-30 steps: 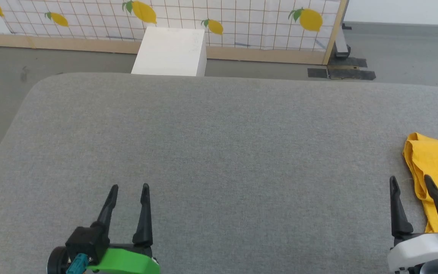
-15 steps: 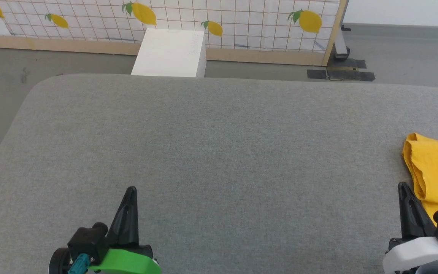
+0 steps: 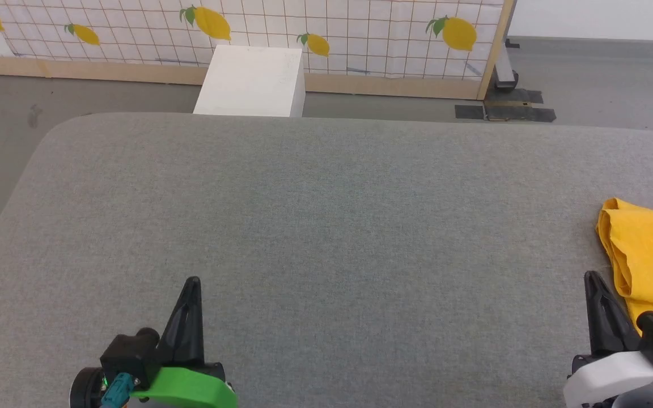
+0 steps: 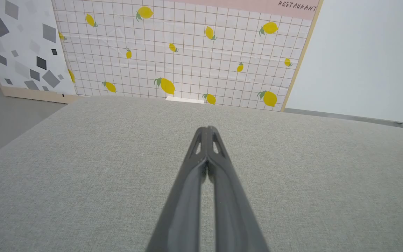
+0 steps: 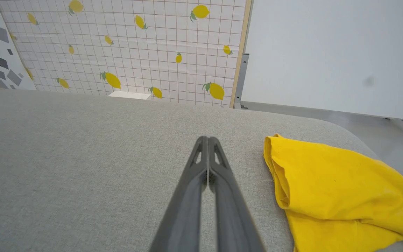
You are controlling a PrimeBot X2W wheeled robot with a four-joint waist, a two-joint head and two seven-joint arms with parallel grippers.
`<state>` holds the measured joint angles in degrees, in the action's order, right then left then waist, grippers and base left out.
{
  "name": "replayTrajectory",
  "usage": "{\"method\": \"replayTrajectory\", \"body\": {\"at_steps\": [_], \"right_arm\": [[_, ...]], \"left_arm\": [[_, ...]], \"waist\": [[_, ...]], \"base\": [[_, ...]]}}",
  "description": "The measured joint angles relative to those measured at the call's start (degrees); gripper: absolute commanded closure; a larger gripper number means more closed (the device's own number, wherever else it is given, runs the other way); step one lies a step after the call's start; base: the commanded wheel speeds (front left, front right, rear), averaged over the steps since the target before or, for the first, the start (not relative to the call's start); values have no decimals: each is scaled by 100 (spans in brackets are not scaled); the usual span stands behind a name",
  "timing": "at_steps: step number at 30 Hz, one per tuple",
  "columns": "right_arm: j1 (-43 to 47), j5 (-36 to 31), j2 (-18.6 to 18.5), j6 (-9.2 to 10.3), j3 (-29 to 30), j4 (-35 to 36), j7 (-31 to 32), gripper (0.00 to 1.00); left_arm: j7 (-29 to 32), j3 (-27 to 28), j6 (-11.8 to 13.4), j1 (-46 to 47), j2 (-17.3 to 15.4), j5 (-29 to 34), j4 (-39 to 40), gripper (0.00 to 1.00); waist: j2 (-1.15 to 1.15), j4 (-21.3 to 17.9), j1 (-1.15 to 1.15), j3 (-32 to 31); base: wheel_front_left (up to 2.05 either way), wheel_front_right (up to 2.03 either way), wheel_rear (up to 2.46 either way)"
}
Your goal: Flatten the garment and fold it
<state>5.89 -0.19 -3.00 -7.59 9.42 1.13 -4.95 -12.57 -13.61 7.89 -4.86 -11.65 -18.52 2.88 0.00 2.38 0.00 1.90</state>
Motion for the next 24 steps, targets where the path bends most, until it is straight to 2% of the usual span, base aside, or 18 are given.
{"method": "replayTrajectory", "body": {"at_steps": [24], "right_arm": [[-119,0,0,0,-207,-18,99,100]], "left_arm": [[291,307,-180,30,200,404,-55,100]], "waist": [[0,-54,0,-43]], "base": [[0,0,0]]}}
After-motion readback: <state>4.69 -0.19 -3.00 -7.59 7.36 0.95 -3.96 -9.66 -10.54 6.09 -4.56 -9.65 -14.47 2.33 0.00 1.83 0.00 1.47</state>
